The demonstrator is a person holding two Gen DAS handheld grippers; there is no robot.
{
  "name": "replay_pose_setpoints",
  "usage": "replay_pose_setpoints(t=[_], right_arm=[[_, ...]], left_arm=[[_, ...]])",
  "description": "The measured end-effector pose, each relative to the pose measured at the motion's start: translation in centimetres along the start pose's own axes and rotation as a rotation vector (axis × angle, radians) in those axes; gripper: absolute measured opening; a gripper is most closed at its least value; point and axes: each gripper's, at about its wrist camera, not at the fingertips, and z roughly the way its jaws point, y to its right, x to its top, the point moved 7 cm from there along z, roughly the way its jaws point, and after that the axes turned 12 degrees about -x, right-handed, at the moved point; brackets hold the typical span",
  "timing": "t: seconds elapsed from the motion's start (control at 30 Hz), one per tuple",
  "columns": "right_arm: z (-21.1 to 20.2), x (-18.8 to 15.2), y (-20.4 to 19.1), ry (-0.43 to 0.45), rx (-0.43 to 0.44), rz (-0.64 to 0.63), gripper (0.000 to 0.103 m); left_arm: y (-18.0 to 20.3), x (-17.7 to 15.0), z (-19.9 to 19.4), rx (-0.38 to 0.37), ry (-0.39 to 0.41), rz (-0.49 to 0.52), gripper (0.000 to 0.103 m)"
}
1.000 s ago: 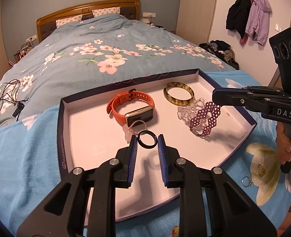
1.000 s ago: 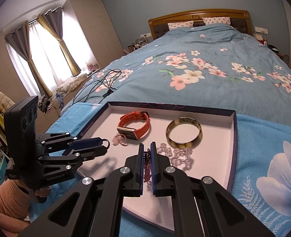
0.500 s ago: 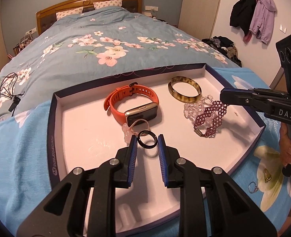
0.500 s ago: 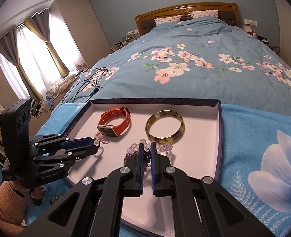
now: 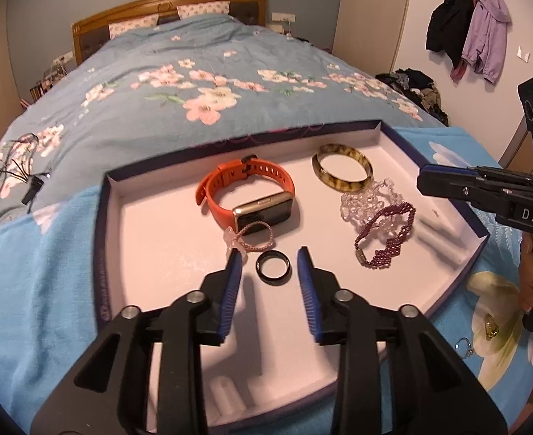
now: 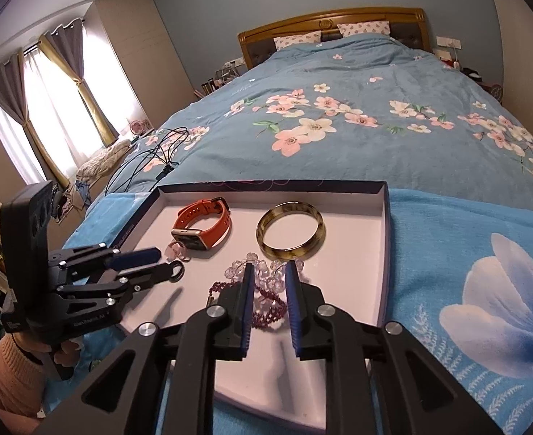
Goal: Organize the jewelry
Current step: 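Withdraw both tools from the box toward the remaining rings, then grasp the gold green-stone ring with the right tool while the left tool grasps the green ring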
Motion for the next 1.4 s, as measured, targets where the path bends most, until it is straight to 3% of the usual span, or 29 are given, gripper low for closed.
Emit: replay_pose_setpoints(t=[0.33,0.57,1.03,1.4], right_arm=[[-5.5,-2.9,-1.7,0.044,0.044,-0.083,0.027],[-7.3,-7.1,-1.7,0.005,0.025,-0.107,0.029],[-7.9,-12.1,-1.2,-0.063,0.006,-0.051,0.033],[-7.9,-13.6,-1.5,-0.085,-0.019,-0.036,0.037]], left_arm=[[1.7,-1.2,-7.5,0.008,0.123,0.058,0.042],[2.6,-4.6,-11.1,0.010,0.140,0.080,0.044],[3.9,-12.7,-11.5,-0.030,0.019,0.076,0.045],[4.2,-13.7,-10.2,-0.047,-0.031,0.038,0.041]])
